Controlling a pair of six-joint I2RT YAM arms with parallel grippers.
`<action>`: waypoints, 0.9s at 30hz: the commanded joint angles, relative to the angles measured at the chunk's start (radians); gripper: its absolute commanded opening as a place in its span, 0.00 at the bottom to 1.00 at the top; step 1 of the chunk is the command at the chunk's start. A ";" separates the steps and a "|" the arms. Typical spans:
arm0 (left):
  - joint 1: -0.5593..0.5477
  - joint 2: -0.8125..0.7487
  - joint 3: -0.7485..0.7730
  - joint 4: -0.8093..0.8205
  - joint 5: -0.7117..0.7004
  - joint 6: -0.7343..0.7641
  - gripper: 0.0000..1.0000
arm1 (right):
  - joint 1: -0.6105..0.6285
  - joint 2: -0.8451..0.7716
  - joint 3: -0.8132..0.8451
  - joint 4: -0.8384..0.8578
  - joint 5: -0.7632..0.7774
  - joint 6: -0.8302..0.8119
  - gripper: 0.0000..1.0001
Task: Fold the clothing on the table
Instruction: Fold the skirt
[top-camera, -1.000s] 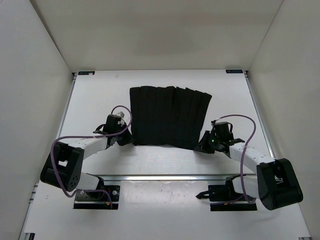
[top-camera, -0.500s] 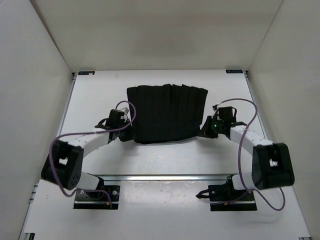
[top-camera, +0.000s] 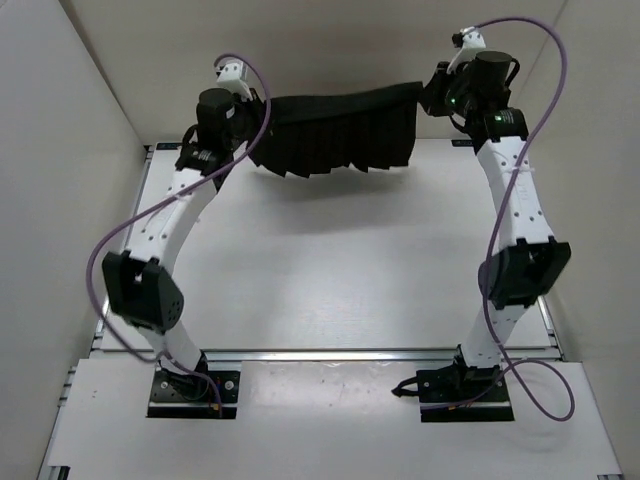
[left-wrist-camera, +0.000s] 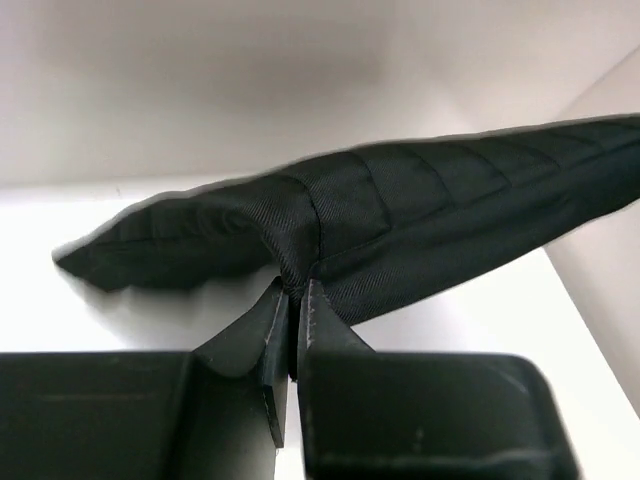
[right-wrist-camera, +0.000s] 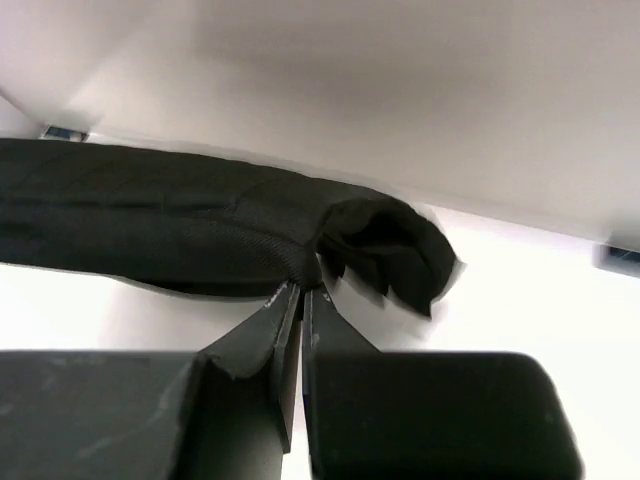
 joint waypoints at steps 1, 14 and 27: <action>-0.036 -0.215 -0.112 0.101 -0.161 0.132 0.00 | 0.066 -0.167 -0.058 -0.053 0.233 -0.187 0.00; -0.125 -1.008 -1.115 -0.268 -0.001 -0.123 0.00 | 0.176 -1.010 -1.485 0.064 0.080 0.191 0.00; 0.033 -0.609 -0.975 -0.146 0.016 -0.090 0.00 | 0.107 -0.686 -1.354 0.282 -0.067 0.192 0.00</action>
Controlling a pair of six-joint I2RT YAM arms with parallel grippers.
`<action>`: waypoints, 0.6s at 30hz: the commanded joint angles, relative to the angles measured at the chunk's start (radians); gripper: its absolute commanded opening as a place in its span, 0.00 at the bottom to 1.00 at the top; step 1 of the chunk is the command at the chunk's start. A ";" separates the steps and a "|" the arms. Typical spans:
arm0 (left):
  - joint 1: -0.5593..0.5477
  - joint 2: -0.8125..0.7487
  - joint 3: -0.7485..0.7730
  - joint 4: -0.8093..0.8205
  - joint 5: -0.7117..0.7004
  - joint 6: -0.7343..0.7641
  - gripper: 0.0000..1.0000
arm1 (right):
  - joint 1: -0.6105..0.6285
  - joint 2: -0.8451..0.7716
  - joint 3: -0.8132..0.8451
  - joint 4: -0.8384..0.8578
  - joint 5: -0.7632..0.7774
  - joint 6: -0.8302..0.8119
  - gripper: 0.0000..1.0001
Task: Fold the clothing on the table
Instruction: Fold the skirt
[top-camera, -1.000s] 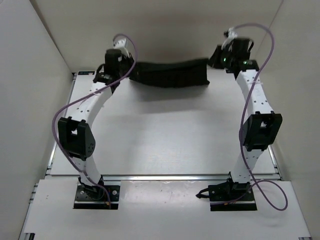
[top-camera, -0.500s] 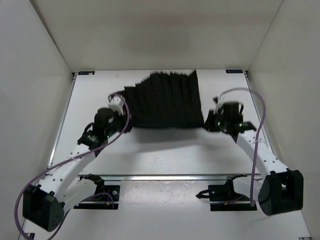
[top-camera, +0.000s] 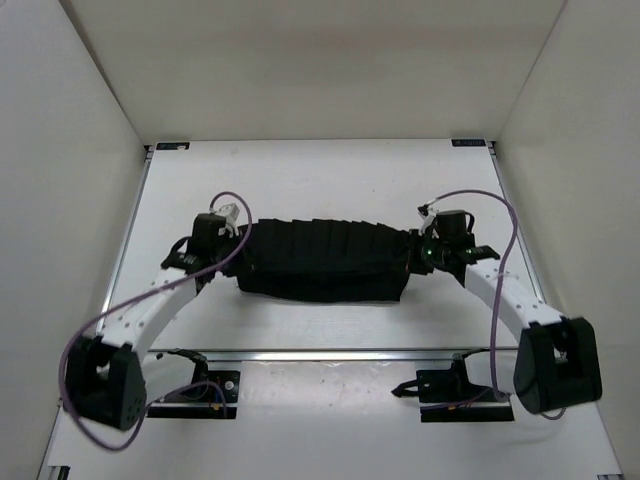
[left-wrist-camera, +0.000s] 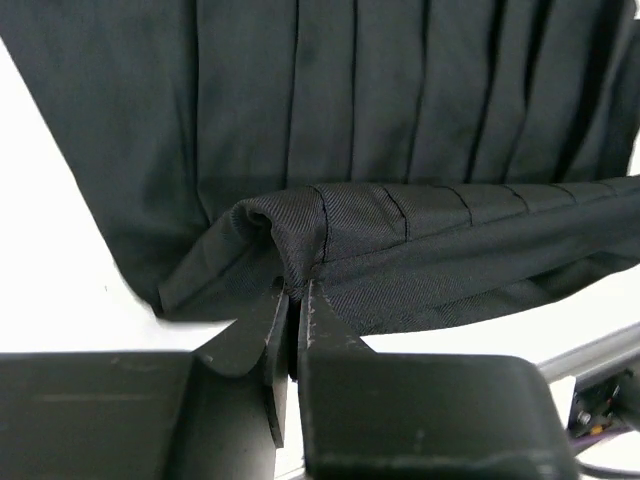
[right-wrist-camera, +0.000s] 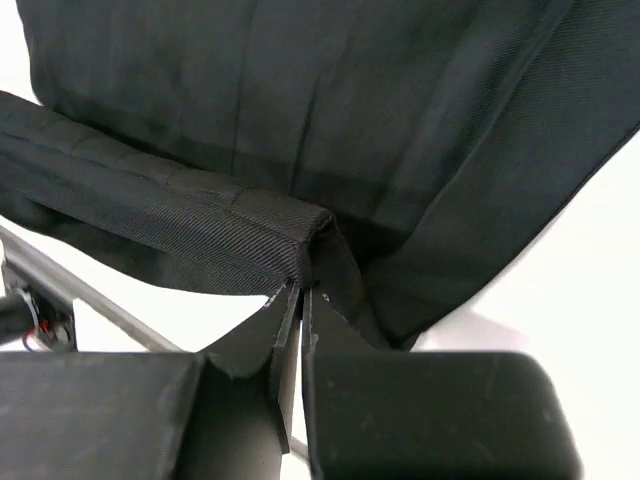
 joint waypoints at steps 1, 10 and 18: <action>0.042 0.175 0.148 0.085 -0.047 0.050 0.00 | -0.057 0.116 0.125 0.120 0.010 -0.049 0.00; 0.042 0.681 0.716 0.069 -0.036 0.073 0.00 | -0.127 0.503 0.585 0.113 -0.051 -0.114 0.00; 0.033 0.966 1.386 -0.080 -0.119 0.167 0.00 | -0.182 0.825 1.333 -0.090 -0.023 -0.181 0.00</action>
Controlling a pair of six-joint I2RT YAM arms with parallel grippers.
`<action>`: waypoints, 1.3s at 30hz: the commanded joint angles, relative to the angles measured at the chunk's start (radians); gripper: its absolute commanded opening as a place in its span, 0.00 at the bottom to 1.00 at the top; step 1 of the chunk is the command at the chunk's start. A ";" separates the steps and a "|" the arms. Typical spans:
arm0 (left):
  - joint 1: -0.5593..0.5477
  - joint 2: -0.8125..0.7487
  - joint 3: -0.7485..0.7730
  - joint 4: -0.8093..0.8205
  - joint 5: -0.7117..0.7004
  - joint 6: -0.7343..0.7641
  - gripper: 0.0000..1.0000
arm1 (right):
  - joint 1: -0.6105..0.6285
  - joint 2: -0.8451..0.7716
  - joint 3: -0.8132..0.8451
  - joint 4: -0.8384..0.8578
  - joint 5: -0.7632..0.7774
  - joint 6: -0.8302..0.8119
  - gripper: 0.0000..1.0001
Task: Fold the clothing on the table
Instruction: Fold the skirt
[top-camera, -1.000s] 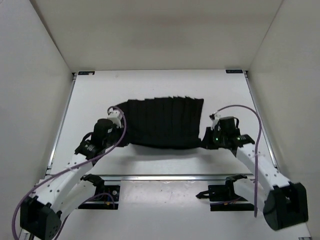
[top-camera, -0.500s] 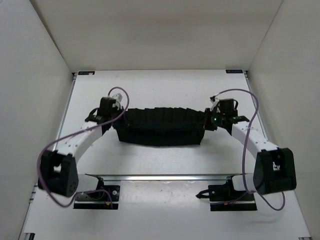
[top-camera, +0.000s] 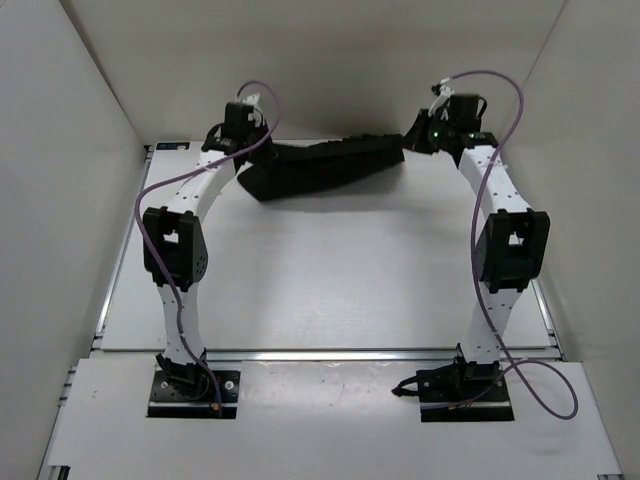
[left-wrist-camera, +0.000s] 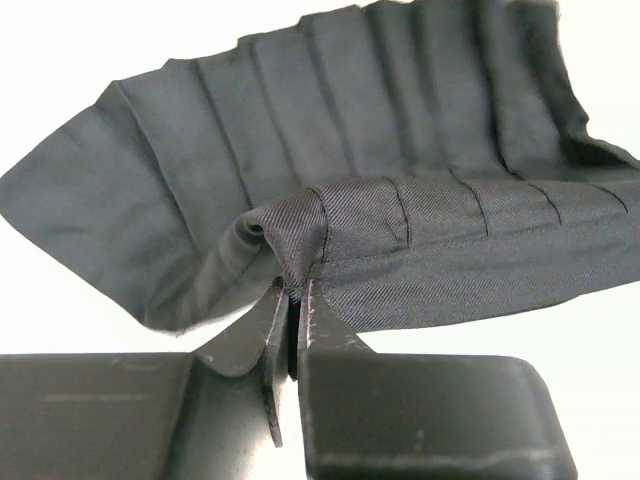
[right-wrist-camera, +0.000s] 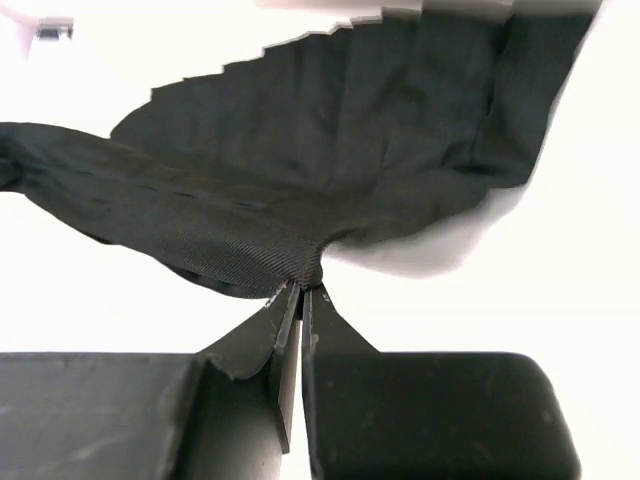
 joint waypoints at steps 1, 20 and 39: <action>-0.022 -0.065 0.222 -0.035 -0.080 0.071 0.00 | -0.021 0.004 0.248 -0.072 0.043 -0.064 0.00; -0.074 -0.960 -0.961 0.037 -0.031 -0.061 0.00 | 0.113 -0.884 -0.890 0.001 0.180 0.058 0.00; -0.025 -0.113 -0.354 0.082 0.021 -0.027 0.00 | -0.004 -0.272 -0.611 0.130 0.014 0.066 0.00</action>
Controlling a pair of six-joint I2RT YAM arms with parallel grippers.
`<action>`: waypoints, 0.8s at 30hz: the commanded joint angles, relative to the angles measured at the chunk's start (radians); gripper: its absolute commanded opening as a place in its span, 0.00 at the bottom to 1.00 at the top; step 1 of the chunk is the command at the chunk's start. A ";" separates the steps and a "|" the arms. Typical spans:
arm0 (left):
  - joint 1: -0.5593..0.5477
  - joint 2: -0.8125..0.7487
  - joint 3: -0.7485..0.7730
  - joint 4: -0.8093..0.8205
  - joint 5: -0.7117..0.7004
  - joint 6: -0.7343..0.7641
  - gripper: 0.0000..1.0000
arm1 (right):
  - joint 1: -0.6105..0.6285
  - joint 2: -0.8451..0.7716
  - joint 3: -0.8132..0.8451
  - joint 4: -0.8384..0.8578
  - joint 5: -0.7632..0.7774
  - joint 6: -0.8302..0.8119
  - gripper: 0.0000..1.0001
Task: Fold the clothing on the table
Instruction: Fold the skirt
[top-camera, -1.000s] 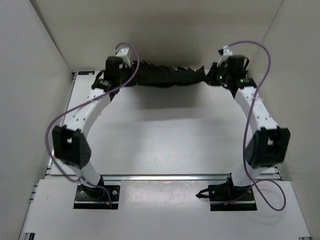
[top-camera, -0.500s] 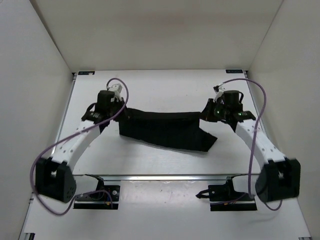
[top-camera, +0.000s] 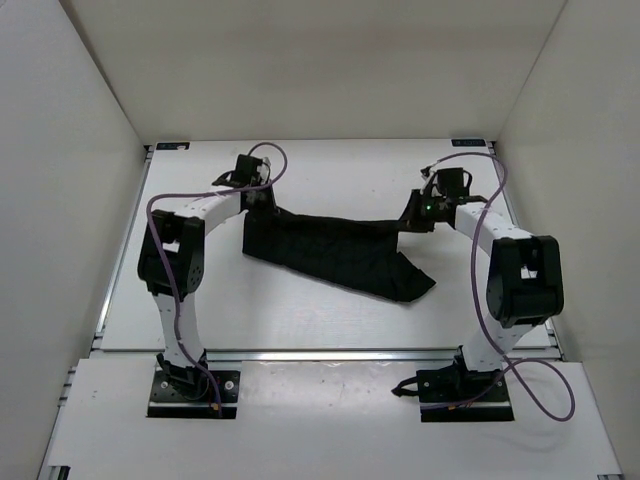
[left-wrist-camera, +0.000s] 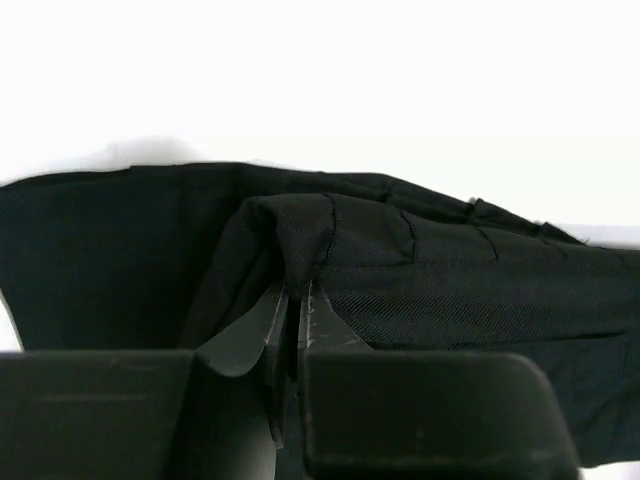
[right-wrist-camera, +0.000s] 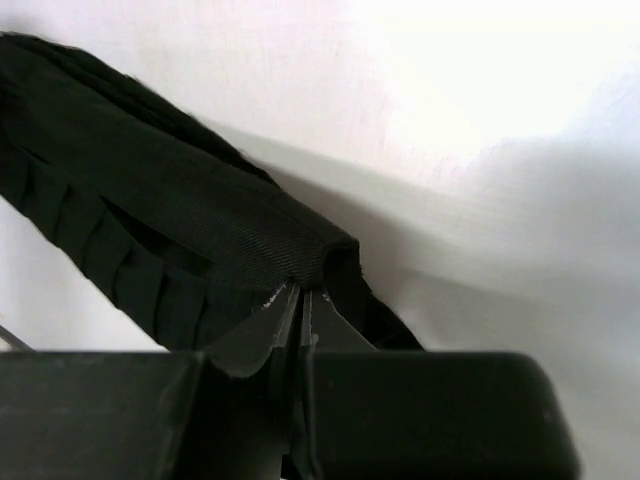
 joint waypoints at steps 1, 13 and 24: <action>0.015 0.003 0.179 0.004 0.003 0.004 0.00 | -0.062 0.032 0.150 0.050 -0.016 -0.003 0.00; 0.003 -0.297 0.083 0.084 -0.109 0.050 0.00 | -0.013 0.025 0.522 -0.126 0.113 -0.099 0.00; -0.121 -0.765 -0.464 -0.020 -0.082 0.007 0.00 | 0.060 -0.566 -0.330 -0.043 0.113 0.085 0.00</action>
